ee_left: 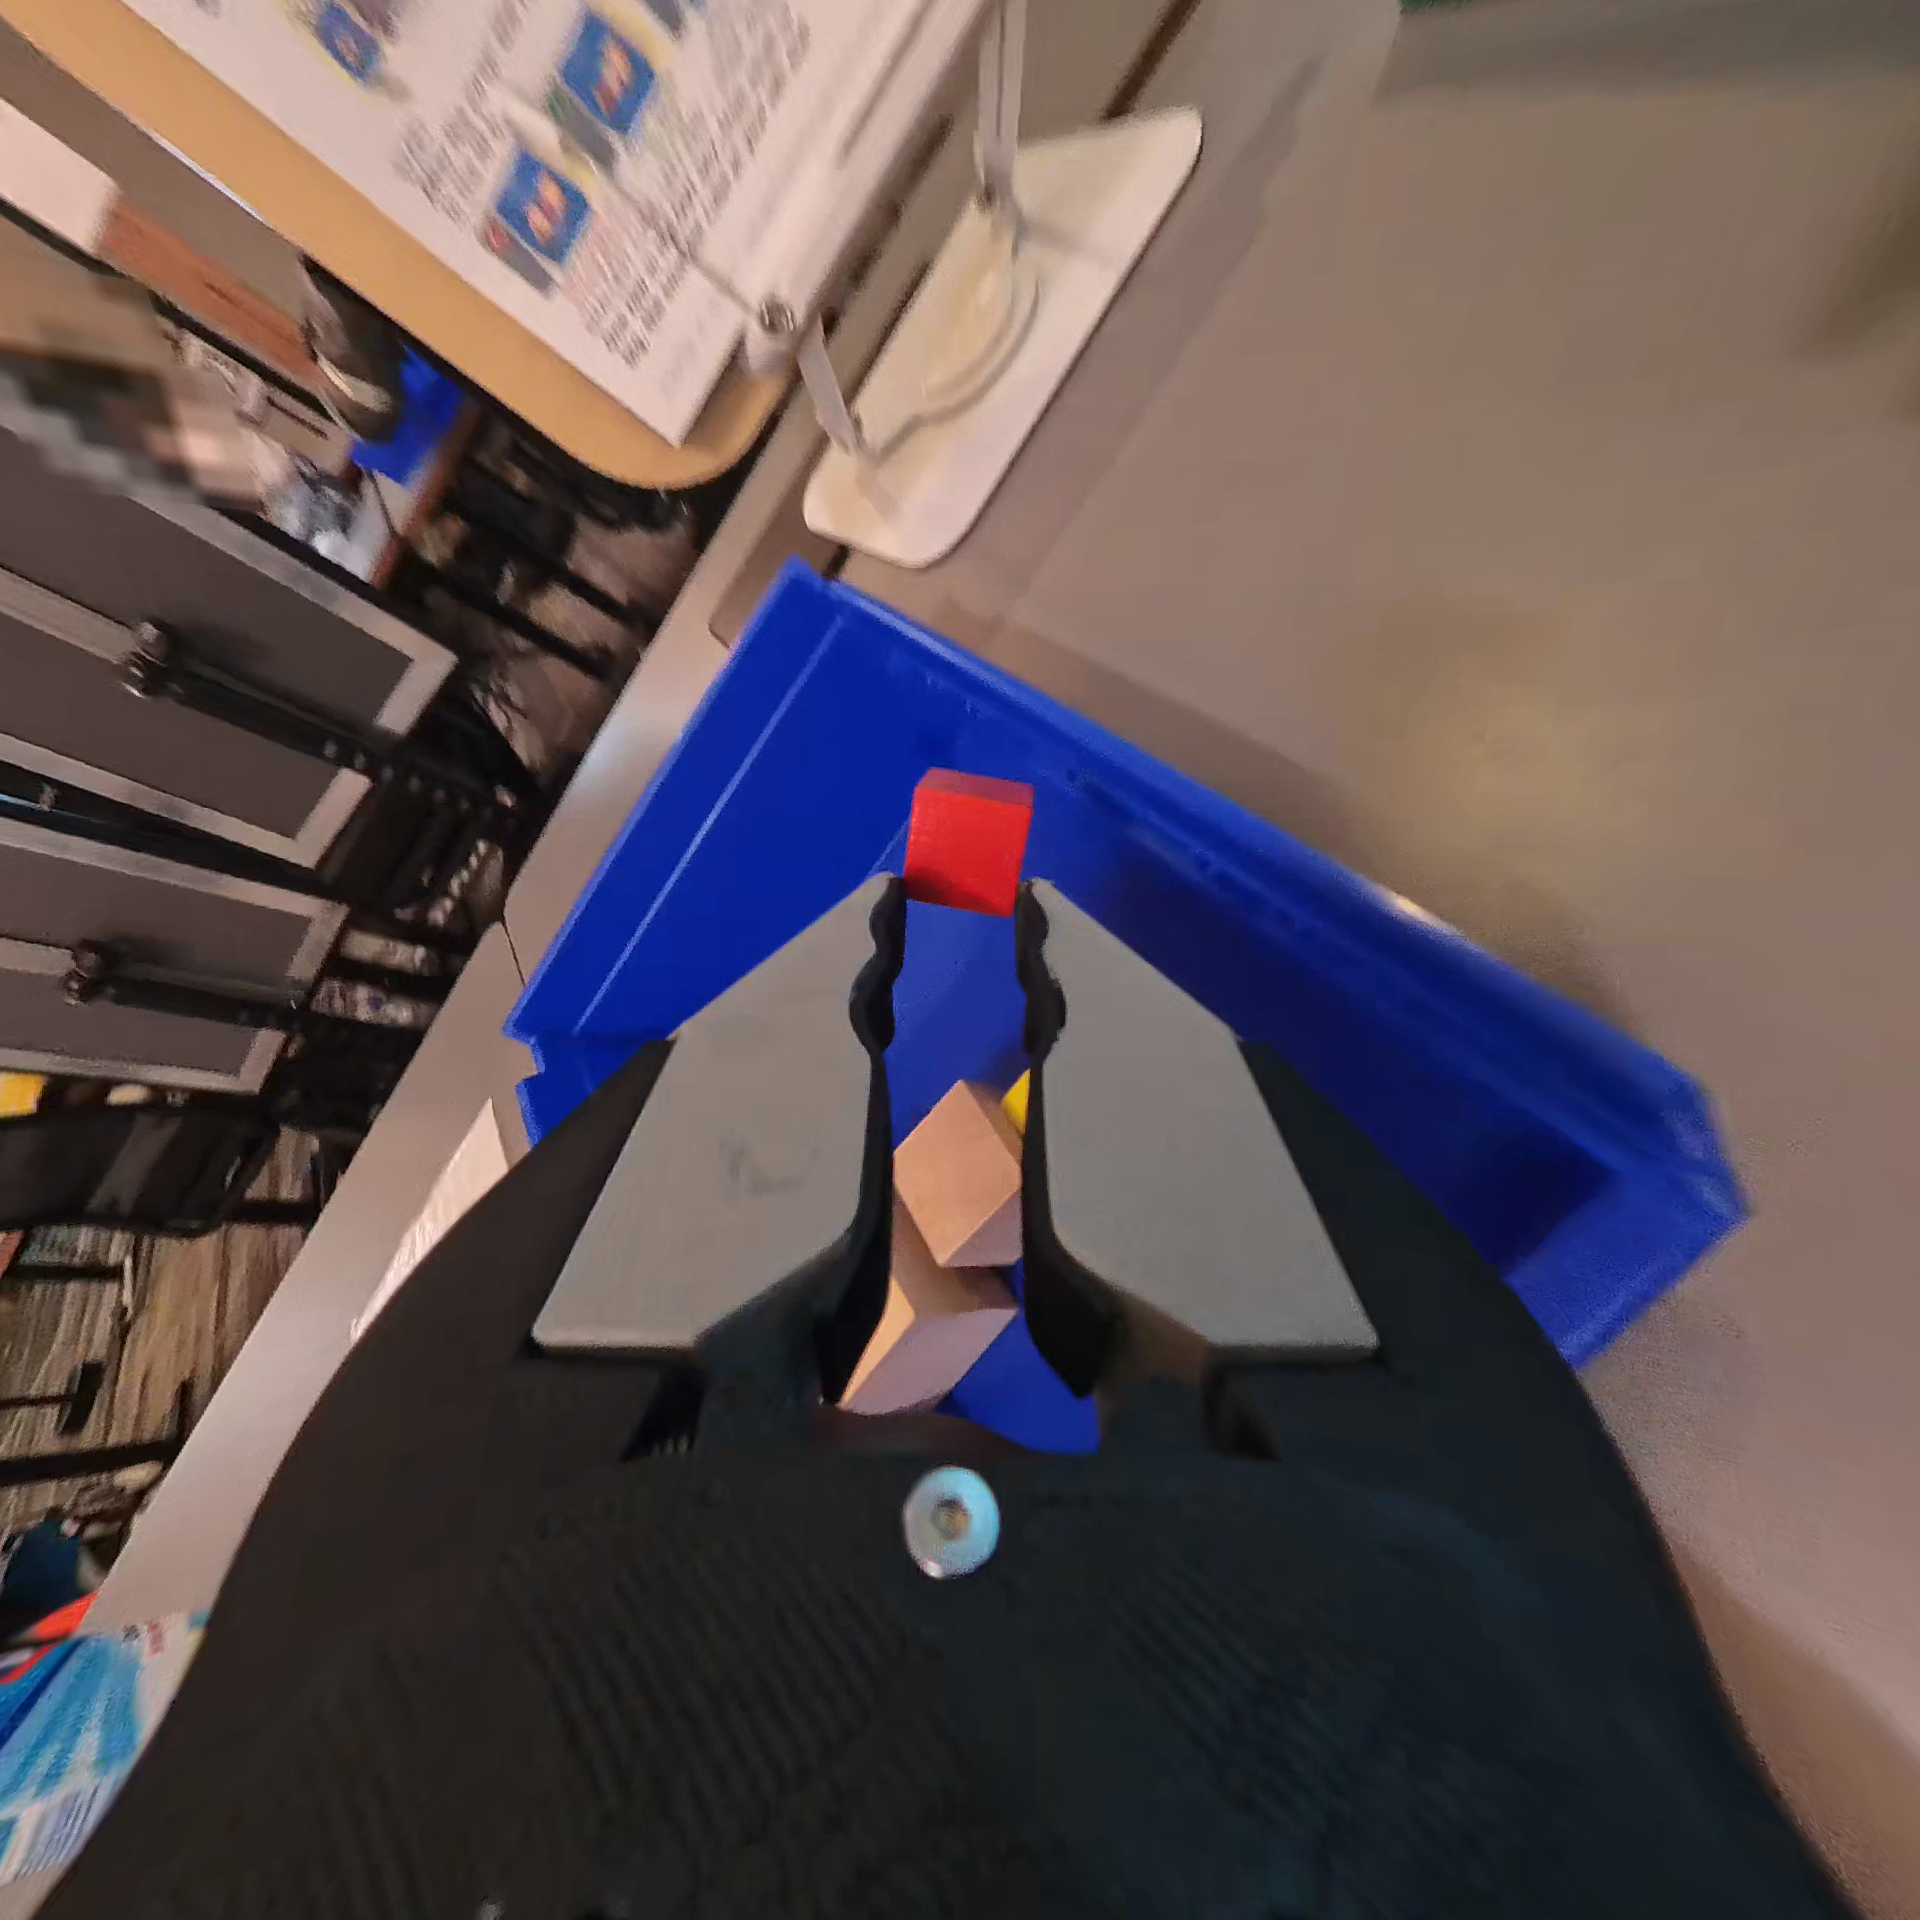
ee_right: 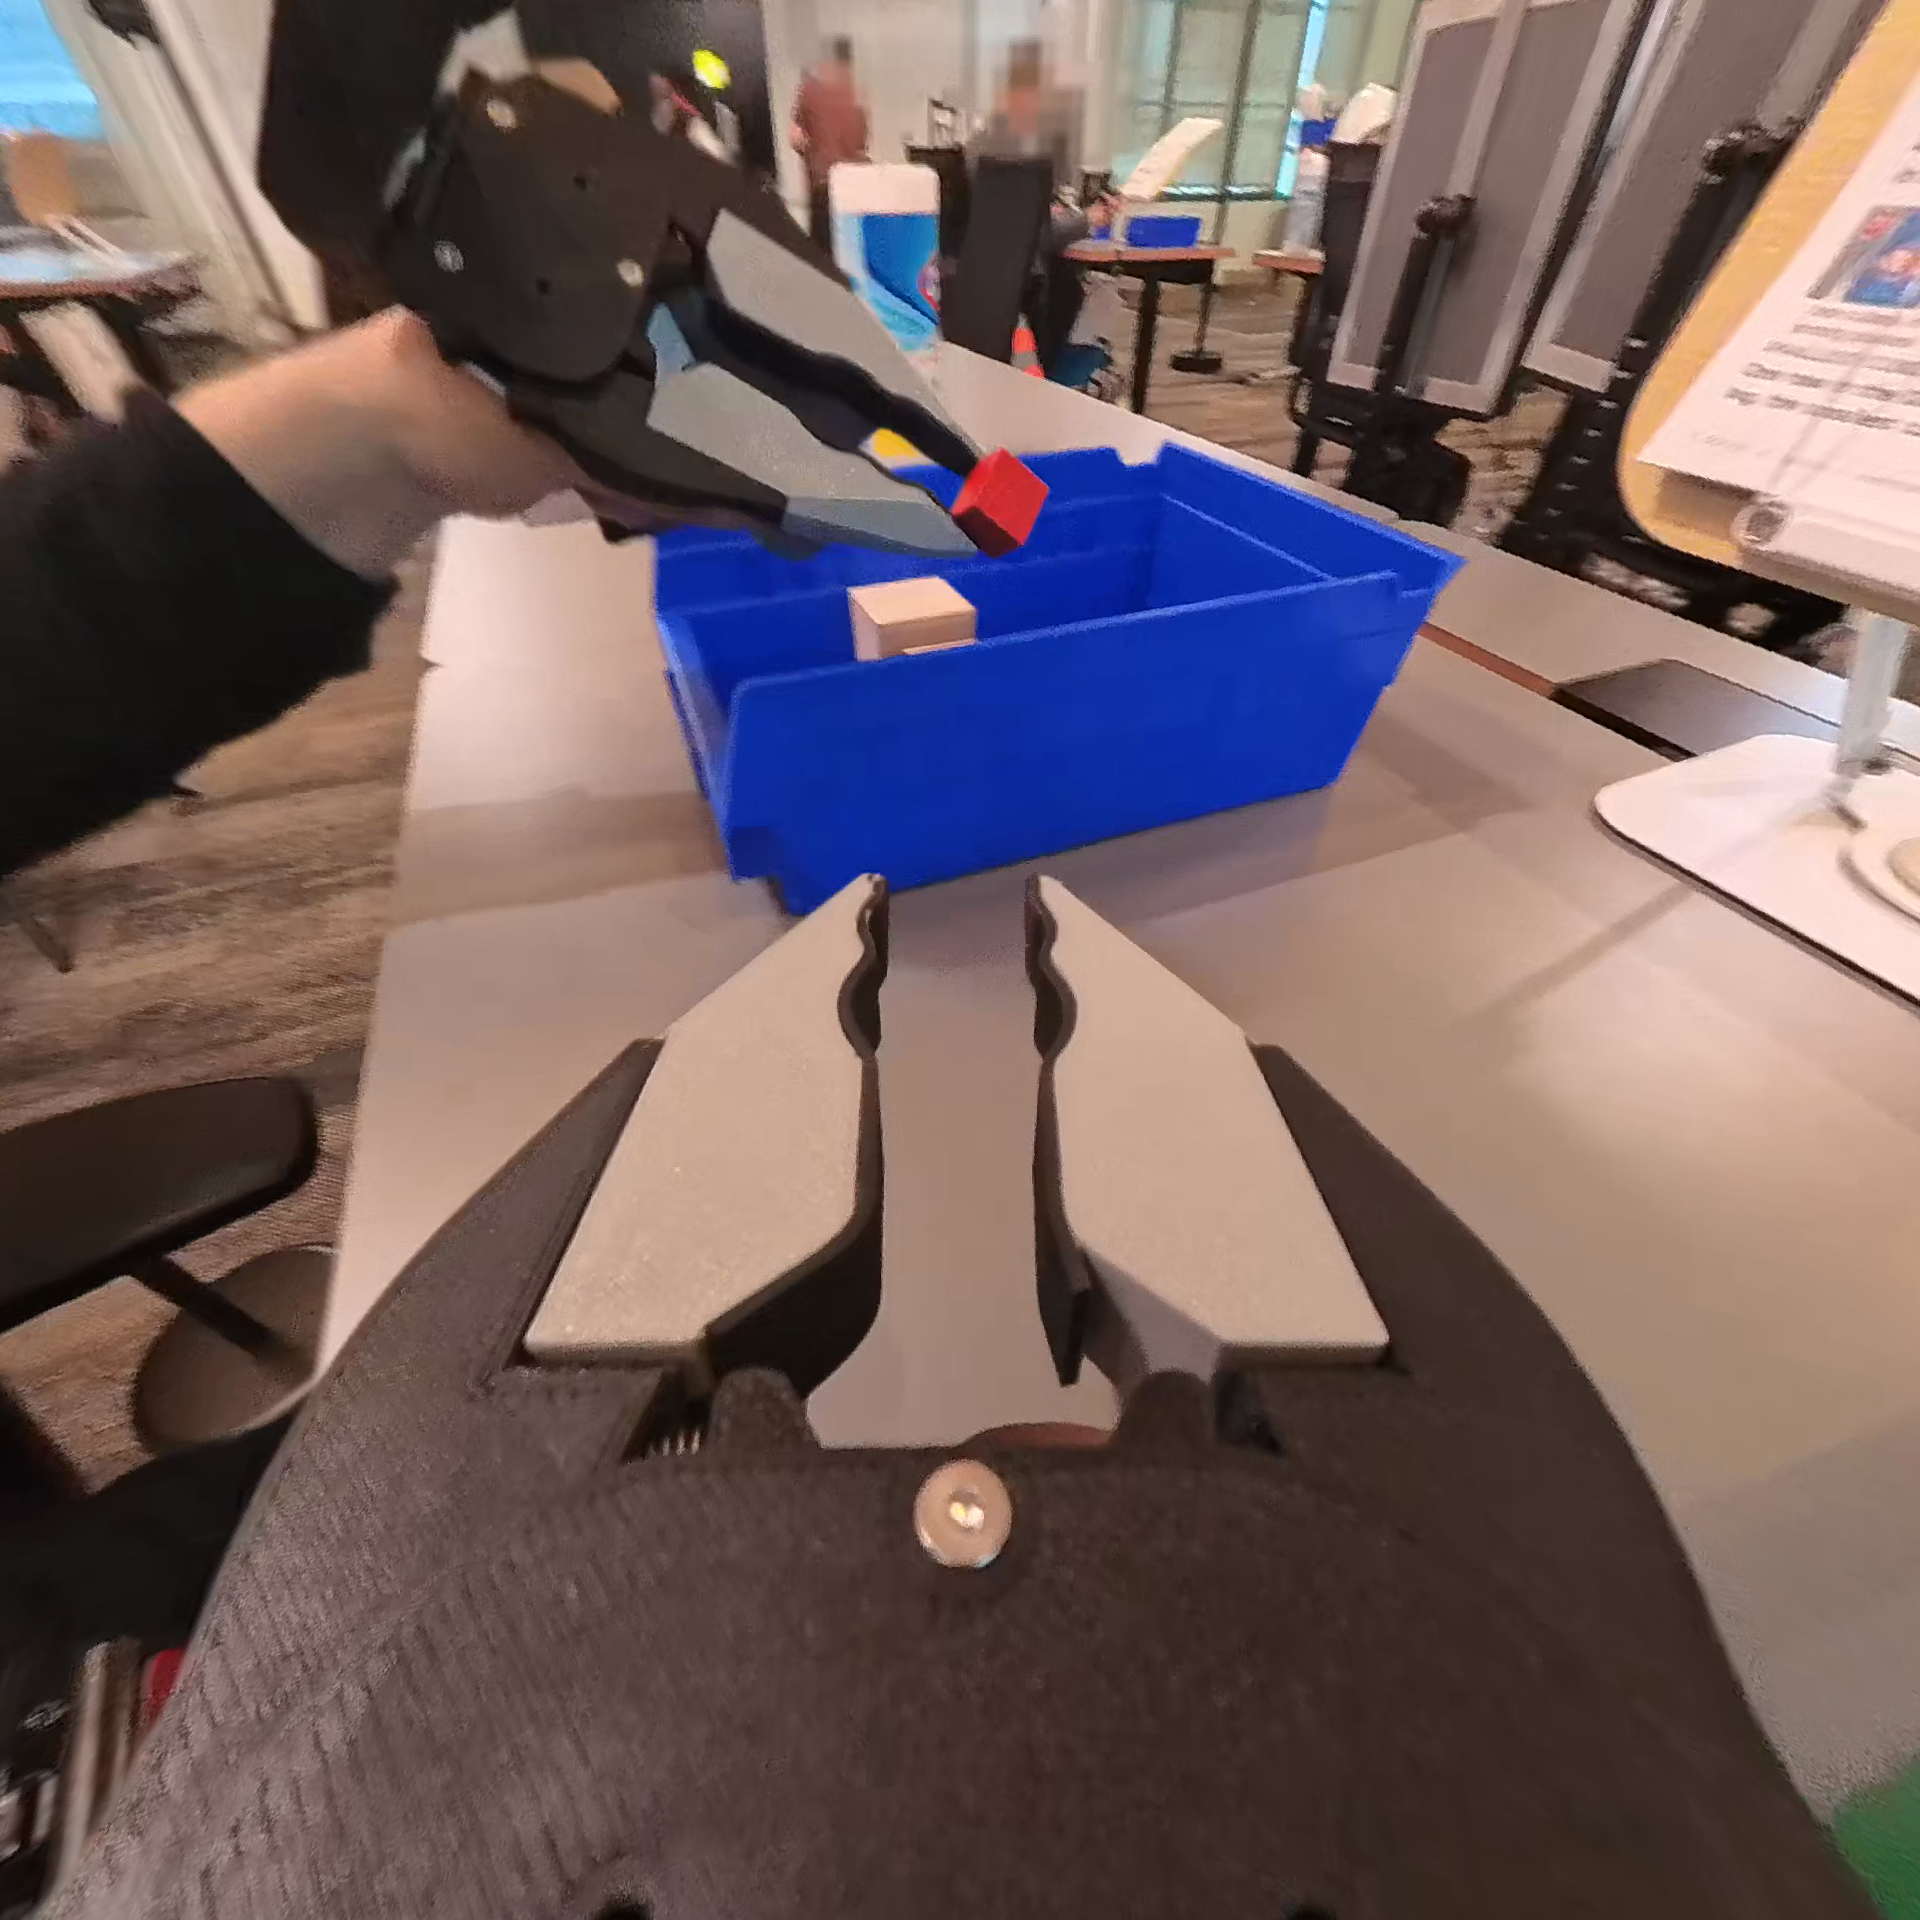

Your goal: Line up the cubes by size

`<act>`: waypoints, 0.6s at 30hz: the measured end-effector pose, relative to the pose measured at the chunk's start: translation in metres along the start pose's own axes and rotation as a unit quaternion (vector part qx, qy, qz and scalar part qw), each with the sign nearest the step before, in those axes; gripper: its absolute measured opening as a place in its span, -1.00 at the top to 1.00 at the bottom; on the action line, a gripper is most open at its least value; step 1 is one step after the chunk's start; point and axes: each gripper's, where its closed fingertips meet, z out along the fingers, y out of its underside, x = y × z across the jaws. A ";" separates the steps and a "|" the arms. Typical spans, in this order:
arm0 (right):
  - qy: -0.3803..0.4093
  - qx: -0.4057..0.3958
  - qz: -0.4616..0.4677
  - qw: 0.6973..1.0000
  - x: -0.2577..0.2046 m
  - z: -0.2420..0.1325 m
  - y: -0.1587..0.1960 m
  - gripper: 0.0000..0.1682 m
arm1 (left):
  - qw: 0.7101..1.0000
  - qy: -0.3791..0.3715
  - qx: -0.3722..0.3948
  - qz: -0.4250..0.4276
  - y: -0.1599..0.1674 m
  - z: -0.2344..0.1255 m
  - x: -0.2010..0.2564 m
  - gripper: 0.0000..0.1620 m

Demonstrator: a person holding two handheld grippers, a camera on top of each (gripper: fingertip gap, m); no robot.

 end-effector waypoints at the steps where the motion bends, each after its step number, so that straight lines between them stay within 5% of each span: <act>1: -0.020 0.008 0.007 1.000 -0.005 -0.001 -0.003 0.72 | 1.000 -0.003 0.023 -0.001 -0.006 -0.009 0.004 0.77; 7: -0.195 0.031 0.095 0.976 -0.050 -0.005 -0.018 0.66 | 0.987 0.007 0.161 0.005 -0.054 -0.062 0.042 0.76; 18: -0.362 0.068 0.217 0.904 -0.079 -0.032 -0.072 0.60 | 0.943 0.055 0.328 0.010 -0.122 -0.117 0.113 0.77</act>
